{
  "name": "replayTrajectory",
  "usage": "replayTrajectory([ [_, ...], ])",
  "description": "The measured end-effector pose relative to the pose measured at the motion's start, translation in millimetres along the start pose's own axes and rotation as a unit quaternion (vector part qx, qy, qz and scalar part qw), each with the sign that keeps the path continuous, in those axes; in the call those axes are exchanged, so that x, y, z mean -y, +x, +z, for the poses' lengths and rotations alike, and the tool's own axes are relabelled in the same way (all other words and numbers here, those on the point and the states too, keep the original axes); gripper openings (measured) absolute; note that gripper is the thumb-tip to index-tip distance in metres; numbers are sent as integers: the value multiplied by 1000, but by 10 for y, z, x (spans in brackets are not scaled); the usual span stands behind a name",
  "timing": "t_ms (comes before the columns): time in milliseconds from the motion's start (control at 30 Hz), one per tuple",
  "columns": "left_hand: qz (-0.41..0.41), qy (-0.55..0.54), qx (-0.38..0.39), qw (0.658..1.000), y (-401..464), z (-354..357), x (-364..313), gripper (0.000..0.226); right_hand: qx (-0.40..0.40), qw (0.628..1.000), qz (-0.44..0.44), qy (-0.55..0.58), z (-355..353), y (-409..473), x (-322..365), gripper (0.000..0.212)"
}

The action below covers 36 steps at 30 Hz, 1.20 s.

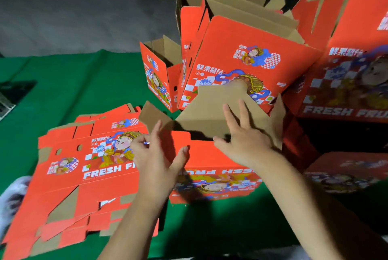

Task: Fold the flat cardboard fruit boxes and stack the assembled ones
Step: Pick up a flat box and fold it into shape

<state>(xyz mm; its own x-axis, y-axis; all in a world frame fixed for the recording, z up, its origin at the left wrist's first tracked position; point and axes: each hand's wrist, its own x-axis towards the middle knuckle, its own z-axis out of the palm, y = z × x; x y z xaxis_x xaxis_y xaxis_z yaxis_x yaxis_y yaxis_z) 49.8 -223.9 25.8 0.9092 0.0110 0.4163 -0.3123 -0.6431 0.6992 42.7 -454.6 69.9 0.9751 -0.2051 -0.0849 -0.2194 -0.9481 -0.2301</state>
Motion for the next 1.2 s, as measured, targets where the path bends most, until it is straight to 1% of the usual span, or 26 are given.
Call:
replayTrajectory([
  [133, 73, -8, -73, 995, 123, -106, 49, 70, -12, 1000, 3, 1, 105, -10, -11, 86],
  [233, 85, -5, -48, 995, 202, -140, 71, 75, -29, 999, 8, 20, 126, -39, -39, 88],
  [300, 103, 24, -6, 994, 158, -132, 13, 72, -46, 999, 2, 11, 148, -69, -40, 91],
  [367, 176, 53, 57, 981, 137, -158, -38, 58, -88, 995, -25, 45, 134, -116, -38, 92],
  [400, 198, 55, 97, 974, 165, -187, -51, 52, -128, 987, -48, 84, 97, -155, -33, 90],
  [433, 199, 56, 141, 968, 213, -225, -60, 48, -182, 975, -67, 107, 69, -186, -48, 84],
  [467, 189, 60, 185, 963, 277, -265, -81, 45, -253, 961, -51, 97, 96, -209, -101, 75],
  [500, 179, 72, 224, 955, 344, -295, -102, 44, -305, 949, 4, 80, 88, -241, -163, 66],
  [533, 175, 94, 250, 948, 409, -307, -112, 48, -297, 950, 60, 70, 100, -254, -267, 64],
  [567, 174, 123, 259, 942, 468, -292, -119, 54, -242, 959, 99, 105, 142, -268, -342, 67],
  [600, 173, 162, 255, 937, 517, -249, -134, 60, -209, 965, 105, 120, 182, -295, -396, 63],
  [633, 170, 208, 244, 932, 565, -189, -153, 62, -212, 963, 100, 134, 191, -318, -430, 49],
  [667, 162, 246, 237, 926, 602, -114, -171, 62, -253, 958, 63, 122, 185, -324, -467, 41],
  [700, 147, 266, 236, 923, 626, -28, -193, 63, -283, 950, 27, 132, 184, -353, -465, 44],
  [733, 130, 278, 237, 922, 638, 52, -221, 66, -295, 946, -23, 133, 223, -364, -481, 47],
  [800, 119, 296, 226, 921, 627, 163, -248, 74, -283, 947, -50, 143, 262, -361, -506, 42],
  [867, 114, 269, 185, 938, 594, 216, -227, 80, -280, 954, -38, 105, 296, -363, -545, 33],
  [900, 105, 221, 167, 955, 572, 217, -206, 81, -278, 956, -39, 88, 286, -369, -567, 32],
  [933, 91, 150, 154, 972, 564, 207, -186, 76, -273, 957, -48, 84, 232, -369, -563, 35],
  [967, 70, 72, 147, 984, 566, 194, -164, 67, -260, 960, -56, 88, 167, -350, -554, 42],
  [1000, 47, 14, 146, 988, 563, 179, -157, 59, -244, 963, -56, 98, 90, -310, -545, 50],
  [1033, 32, -16, 145, 989, 560, 171, -151, 53, -227, 964, -24, 136, -3, -257, -522, 56],
  [1100, 39, -29, 154, 987, 552, 167, -136, 41, -204, 943, 66, 256, -79, -160, -487, 70],
  [1133, 52, -29, 166, 984, 550, 175, -127, 34, -189, 934, 94, 288, -61, -133, -487, 80],
  [1167, 47, -25, 183, 982, 550, 180, -124, 32, -158, 942, 95, 280, -14, -140, -491, 89],
  [1200, 22, -13, 203, 979, 552, 183, -140, 45, -122, 961, 82, 235, 42, -157, -507, 95],
])
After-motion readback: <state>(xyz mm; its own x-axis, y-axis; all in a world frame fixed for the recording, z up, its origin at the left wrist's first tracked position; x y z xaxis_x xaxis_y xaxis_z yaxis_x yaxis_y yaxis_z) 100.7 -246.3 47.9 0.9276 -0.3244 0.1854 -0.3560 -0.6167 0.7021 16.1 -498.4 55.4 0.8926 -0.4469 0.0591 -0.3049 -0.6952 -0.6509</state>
